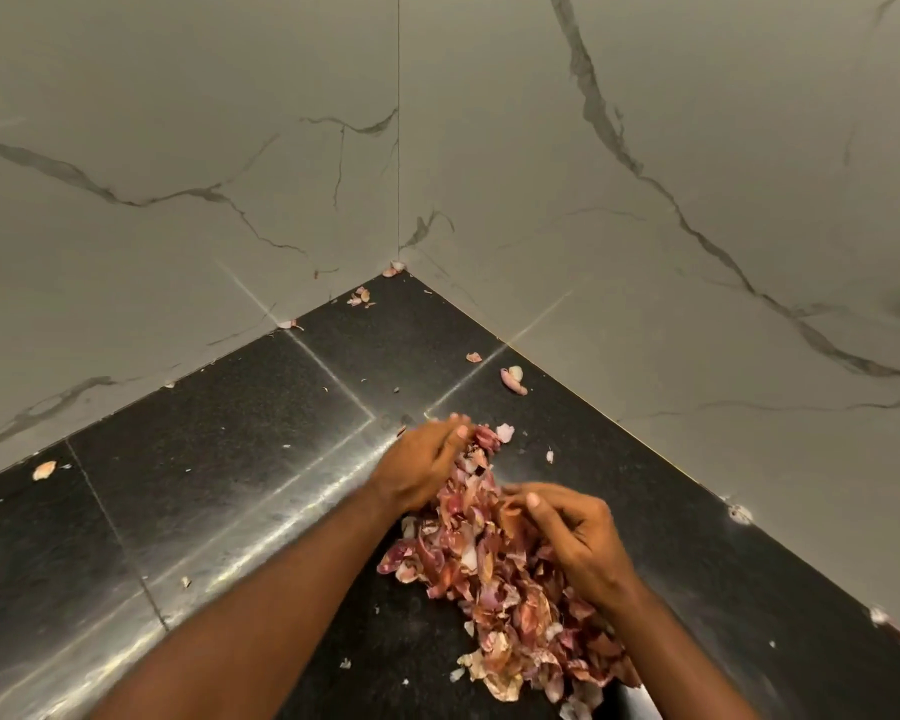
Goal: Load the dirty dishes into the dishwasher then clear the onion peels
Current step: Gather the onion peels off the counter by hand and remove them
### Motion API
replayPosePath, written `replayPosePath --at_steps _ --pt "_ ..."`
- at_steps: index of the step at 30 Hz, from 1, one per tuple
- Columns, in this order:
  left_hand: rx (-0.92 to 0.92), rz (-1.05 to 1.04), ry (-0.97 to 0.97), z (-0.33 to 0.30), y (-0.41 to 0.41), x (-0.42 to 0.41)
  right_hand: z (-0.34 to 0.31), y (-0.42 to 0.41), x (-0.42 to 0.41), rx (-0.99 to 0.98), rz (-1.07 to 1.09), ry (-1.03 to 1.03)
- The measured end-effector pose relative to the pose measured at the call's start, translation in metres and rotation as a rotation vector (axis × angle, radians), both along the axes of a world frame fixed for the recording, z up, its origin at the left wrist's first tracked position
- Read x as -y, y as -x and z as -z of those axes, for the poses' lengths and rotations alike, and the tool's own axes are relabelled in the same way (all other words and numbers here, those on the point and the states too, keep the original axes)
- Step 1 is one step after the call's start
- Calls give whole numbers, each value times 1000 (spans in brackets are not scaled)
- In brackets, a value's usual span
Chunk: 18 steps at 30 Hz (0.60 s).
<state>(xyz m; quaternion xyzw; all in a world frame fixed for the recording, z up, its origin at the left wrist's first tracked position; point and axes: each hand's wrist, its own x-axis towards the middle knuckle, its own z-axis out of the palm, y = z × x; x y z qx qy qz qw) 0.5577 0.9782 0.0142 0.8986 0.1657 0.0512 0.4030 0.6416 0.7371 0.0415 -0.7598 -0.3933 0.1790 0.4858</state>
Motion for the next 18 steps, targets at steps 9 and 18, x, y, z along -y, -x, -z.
replayPosePath --at_steps 9,18 --pt "192 109 263 -14 33 48 -1 -61 -52 -126 37 302" --pt "471 -101 131 -19 -11 5 -3 -31 -38 -155 -204 258"
